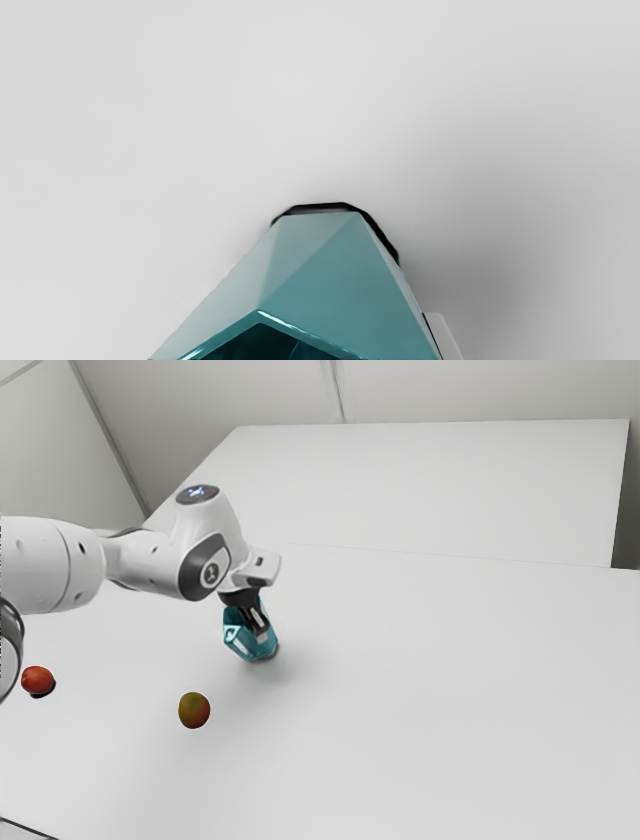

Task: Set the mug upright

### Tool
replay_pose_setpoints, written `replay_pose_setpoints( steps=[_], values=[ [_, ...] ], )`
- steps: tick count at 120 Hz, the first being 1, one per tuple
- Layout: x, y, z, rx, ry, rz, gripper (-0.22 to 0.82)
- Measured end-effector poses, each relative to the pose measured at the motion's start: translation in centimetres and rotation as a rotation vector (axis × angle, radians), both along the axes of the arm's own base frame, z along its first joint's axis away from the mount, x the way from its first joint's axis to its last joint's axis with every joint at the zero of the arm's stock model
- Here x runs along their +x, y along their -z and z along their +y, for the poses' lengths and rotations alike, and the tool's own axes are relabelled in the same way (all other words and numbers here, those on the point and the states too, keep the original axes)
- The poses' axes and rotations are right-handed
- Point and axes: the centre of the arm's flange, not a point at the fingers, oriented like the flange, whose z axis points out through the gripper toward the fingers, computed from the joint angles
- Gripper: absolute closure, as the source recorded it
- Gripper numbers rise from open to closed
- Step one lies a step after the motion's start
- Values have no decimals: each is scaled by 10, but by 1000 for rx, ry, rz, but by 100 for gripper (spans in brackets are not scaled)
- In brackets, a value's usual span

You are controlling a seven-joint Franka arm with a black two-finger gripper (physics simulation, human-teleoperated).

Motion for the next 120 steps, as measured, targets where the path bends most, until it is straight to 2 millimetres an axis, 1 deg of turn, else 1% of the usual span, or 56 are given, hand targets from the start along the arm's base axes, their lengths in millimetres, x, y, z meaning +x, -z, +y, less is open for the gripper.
replay_pose_setpoints(
  steps=[16, 28, 44, 70, 83, 100, 120],
  values=[
    [0, 6, -1, 1, -15, 7, 79],
    [0, 7, -3, 1, -22, 7, 77],
    [0, 7, -3, -3, -29, 8, 67],
    [0, 6, -3, -5, -35, 6, 44],
    [0, 5, -3, -5, -37, 4, 35],
    [0, 1, -3, -7, -38, -3, 27],
    [-1, -17, -3, -14, -38, -30, 23]
  ],
)
